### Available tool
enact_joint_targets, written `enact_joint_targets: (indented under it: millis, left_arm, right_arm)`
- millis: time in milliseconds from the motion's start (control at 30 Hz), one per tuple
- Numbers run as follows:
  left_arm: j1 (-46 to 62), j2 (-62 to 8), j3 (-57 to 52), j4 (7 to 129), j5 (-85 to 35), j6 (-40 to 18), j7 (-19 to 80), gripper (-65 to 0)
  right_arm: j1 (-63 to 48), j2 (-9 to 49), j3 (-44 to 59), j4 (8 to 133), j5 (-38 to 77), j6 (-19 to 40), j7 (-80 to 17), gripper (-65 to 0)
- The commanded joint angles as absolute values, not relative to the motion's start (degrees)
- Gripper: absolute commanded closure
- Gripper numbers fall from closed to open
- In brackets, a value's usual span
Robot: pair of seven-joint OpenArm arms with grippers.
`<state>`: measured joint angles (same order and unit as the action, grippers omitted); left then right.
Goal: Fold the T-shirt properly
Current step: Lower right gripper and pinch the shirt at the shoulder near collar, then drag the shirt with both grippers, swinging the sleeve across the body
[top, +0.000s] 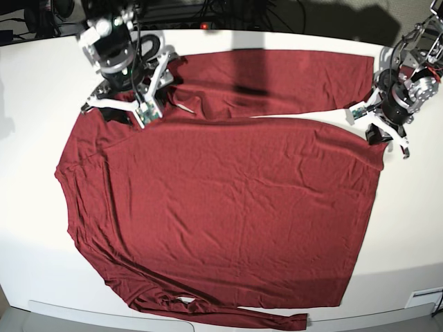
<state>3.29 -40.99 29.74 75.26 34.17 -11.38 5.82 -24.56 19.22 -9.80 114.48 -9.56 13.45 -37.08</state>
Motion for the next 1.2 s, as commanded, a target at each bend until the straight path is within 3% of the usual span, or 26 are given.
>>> enact_joint_targets:
  millis: [0, 133, 433, 1167]
  left_arm:
    - [3.2, -41.9, 29.7, 75.4, 34.4, -11.7, 6.0, 0.0]
    - [3.2, -41.9, 29.7, 75.4, 34.4, -11.7, 6.0, 0.0]
    - [3.2, -41.9, 29.7, 75.4, 34.4, -11.7, 6.0, 0.0]
    - [3.2, -41.9, 29.7, 75.4, 34.4, -11.7, 6.0, 0.0]
  right_arm:
    - [-23.4, 19.5, -9.8, 114.0, -7.6, 13.2, -36.1, -37.3]
    - [-19.4, 18.8, -9.7, 108.7, 0.3, 12.6, -36.2, -37.3]
    - [-14.8, 13.7, -9.7, 102.7, 1.0, 12.7, -40.2, -37.3]
    - [-14.8, 13.5, -4.5, 100.7, 6.5, 14.2, -40.8, -35.4]
